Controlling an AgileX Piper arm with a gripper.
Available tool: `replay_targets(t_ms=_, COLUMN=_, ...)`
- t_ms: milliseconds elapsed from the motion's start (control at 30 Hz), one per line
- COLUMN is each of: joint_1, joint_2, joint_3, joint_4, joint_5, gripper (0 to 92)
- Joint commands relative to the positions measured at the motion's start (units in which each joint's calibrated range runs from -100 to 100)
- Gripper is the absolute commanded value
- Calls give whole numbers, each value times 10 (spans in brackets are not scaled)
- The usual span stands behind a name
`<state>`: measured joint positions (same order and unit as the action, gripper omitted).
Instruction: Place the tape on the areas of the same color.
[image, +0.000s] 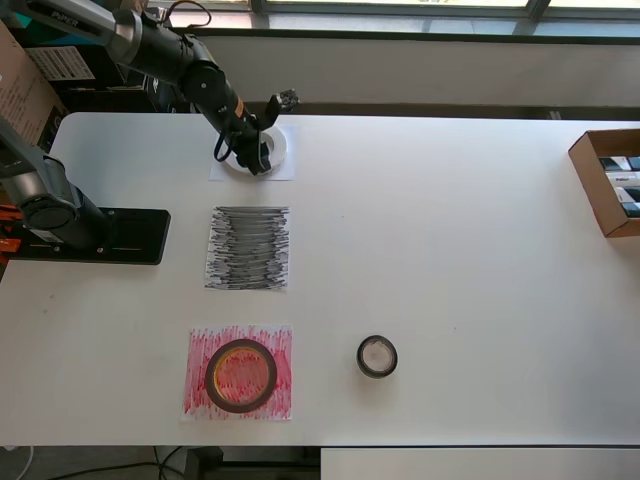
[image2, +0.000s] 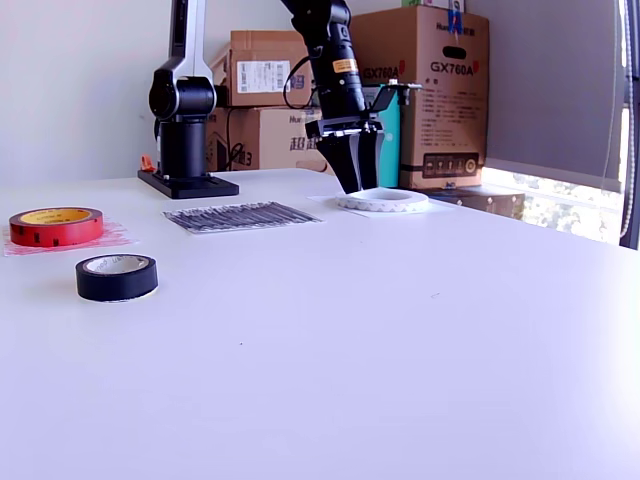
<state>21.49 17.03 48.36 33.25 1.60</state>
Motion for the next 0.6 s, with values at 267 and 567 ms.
replay_targets(t_ms=267, joint_1=-2, joint_2=-8, joint_3=-21, joint_4=-15, joint_5=9, gripper=524)
replay_targets(t_ms=567, joint_1=-79, joint_2=-32, joint_3=-139, joint_4=29, joint_5=10, gripper=524)
